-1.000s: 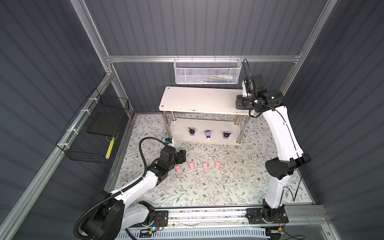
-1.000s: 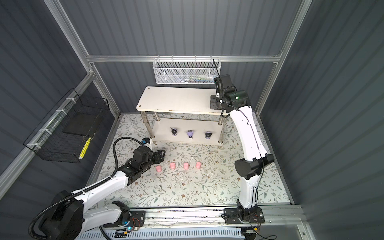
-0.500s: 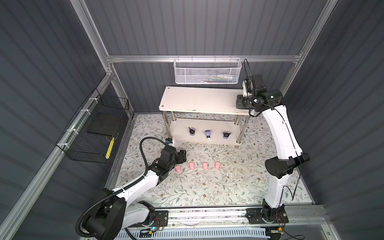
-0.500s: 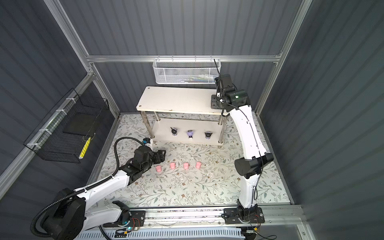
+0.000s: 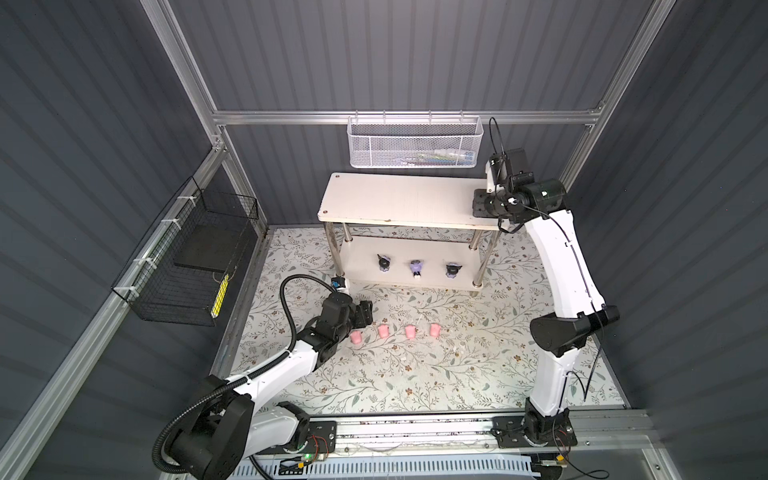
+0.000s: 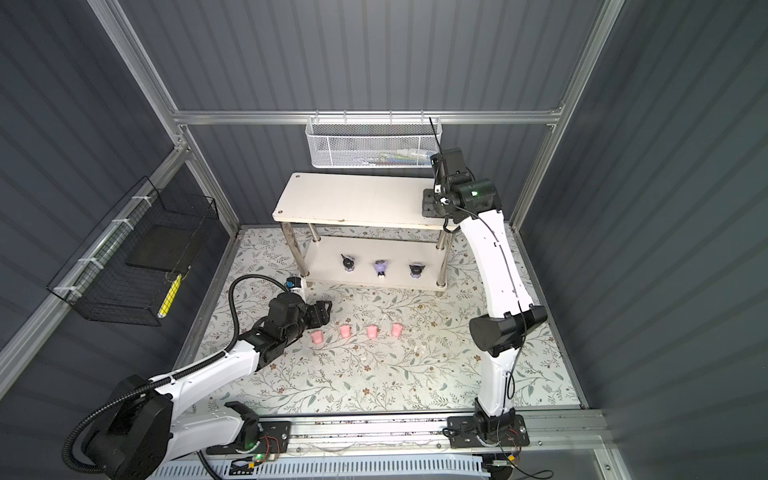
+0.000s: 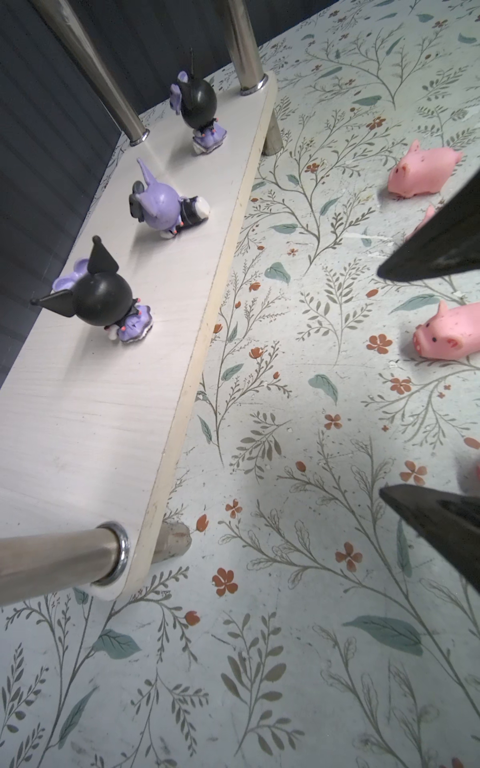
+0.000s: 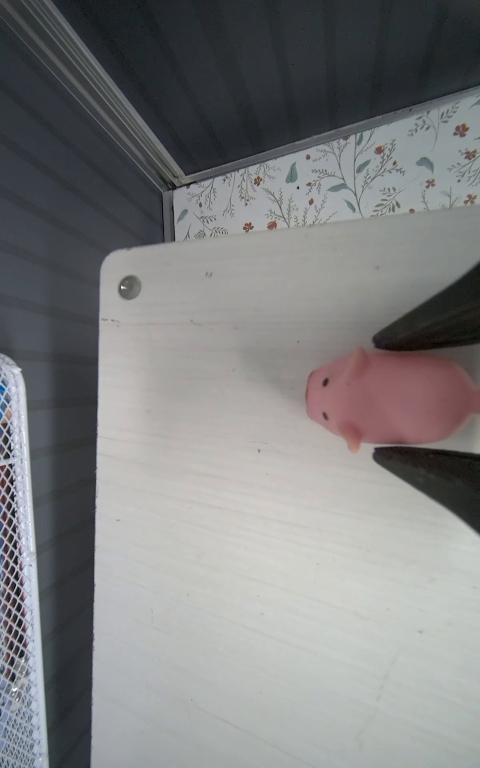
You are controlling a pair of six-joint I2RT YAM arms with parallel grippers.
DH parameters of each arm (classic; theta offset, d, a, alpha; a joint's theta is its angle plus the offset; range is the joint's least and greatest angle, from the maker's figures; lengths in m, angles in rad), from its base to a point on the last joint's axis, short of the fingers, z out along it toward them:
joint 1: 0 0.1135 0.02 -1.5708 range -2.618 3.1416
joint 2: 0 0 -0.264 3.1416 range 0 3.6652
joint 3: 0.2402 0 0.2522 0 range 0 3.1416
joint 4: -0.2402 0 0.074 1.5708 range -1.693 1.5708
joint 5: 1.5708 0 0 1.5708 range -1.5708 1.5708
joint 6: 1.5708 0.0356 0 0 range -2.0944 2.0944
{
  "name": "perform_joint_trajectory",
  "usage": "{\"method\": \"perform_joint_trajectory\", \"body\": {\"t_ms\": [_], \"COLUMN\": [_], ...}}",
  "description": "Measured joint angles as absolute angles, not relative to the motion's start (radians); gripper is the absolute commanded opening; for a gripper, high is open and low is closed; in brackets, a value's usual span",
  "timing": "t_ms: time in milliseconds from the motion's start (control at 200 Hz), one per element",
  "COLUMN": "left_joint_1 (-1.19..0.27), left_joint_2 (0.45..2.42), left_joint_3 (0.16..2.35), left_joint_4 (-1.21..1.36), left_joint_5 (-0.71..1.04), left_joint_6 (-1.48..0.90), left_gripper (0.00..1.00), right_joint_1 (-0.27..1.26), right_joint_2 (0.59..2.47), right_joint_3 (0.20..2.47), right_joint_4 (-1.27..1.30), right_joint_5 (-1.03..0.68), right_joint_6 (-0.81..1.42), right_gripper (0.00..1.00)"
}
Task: Place and organize the plastic toys onto the shelf
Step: 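Lower the pig onto the top shelf's far corner and open the right gripper, then withdraw the right gripper from the top shelf back over the table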
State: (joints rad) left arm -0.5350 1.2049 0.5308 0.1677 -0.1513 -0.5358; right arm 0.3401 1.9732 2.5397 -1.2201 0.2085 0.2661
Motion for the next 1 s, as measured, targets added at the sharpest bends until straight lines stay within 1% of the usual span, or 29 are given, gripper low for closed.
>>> {"method": "perform_joint_trajectory", "body": {"t_ms": [185,325,555,650,795,1001], "left_joint_1": [-0.535,-0.535,-0.535,-0.535,-0.535,-0.535], "left_joint_2": [1.205,1.205,1.205,1.205,1.204,1.184], "left_joint_3": [0.531,0.531,0.531,0.531,0.531,0.532], "left_joint_4": [0.167,0.167,0.166,0.164,0.151,0.129], "left_joint_5": [-0.152,-0.152,-0.147,-0.146,-0.147,-0.165], "left_joint_6": [-0.536,-0.536,-0.536,-0.536,-0.536,-0.536], "left_gripper": [0.77,0.77,0.77,0.77,0.77,0.78], "right_joint_1": [0.34,0.34,0.343,0.353,0.405,0.573], "right_joint_2": [1.969,1.906,1.726,1.606,1.369,1.046], "right_joint_3": [2.536,2.466,2.348,2.22,1.928,1.516], "right_joint_4": [-1.216,-1.179,-1.122,-1.076,-0.989,-0.893], "right_joint_5": [0.205,0.189,0.171,0.173,0.209,0.32], "right_joint_6": [0.266,0.268,0.262,0.25,0.233,0.237], "right_gripper": [0.56,0.64,0.69,0.7,0.71,0.72]}}
